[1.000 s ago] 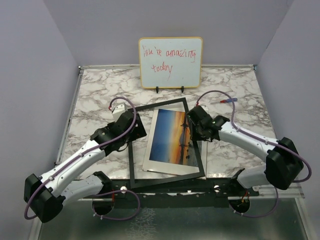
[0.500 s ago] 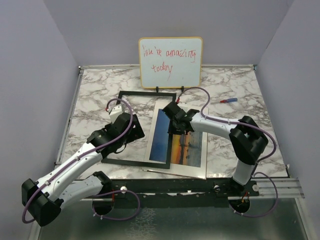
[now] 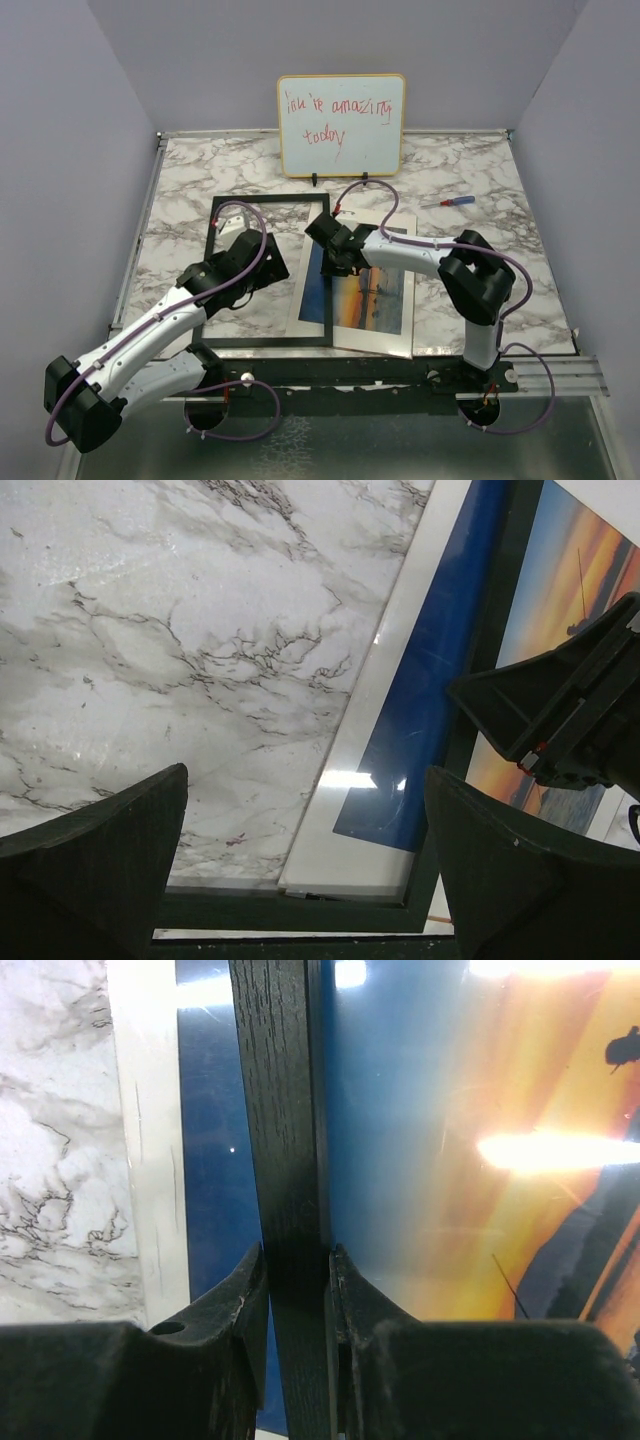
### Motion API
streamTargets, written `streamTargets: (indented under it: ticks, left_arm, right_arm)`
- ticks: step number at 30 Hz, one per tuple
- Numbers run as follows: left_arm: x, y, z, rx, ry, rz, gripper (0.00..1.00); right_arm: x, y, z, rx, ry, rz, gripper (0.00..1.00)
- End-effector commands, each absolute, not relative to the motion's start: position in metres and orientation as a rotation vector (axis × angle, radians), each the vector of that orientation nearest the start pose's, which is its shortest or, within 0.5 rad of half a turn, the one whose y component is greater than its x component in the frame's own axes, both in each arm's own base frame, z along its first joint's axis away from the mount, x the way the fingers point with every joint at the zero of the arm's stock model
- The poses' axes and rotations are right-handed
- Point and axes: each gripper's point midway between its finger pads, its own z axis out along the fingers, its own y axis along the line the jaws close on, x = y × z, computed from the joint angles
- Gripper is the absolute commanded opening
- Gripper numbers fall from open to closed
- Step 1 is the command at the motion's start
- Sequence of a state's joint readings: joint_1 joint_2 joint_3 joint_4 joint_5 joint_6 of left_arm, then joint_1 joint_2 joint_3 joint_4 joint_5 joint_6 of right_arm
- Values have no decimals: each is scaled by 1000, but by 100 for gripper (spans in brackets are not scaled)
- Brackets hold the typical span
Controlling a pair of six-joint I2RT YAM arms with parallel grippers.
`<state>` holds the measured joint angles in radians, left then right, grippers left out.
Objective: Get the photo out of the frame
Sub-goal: Place the photo frame item at the center of the board.
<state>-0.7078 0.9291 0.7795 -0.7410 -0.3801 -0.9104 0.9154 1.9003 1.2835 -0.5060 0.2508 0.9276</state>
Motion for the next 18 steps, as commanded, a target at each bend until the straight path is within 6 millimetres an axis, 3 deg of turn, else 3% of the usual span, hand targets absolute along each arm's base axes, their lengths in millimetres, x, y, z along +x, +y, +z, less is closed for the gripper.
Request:
streamTargets:
  ticks: [1,3,5,6,8,11,15,18]
  left_arm:
    - [211,-149,135,-371,2383,-377,99]
    - [210,-157,134,-315,2400,-416,99]
    - [209,-159,132,-292,2406,-424,99]
    - [209,-159,131,-289,2405,-425,99]
    - [208,-160,128,-284,2402,-433,99]
    - [209,-165,122,-269,2407,-462,99]
    - [205,-177,105,-227,2452,-510,99]
    - [204,-192,94,-184,2471,-592,99]
  right_arm:
    - [273,328,48,138,2622,295,13]
    - [271,326,55,120,2621,302,21]
    - [270,317,68,118,2588,301,52]
    - [270,313,77,112,2567,324,60]
    - [266,298,94,132,2537,346,64]
    - [258,258,119,214,2486,343,67]
    - [222,195,106,354,2525,318,68]
    - [188,175,99,406,2564,385,68]
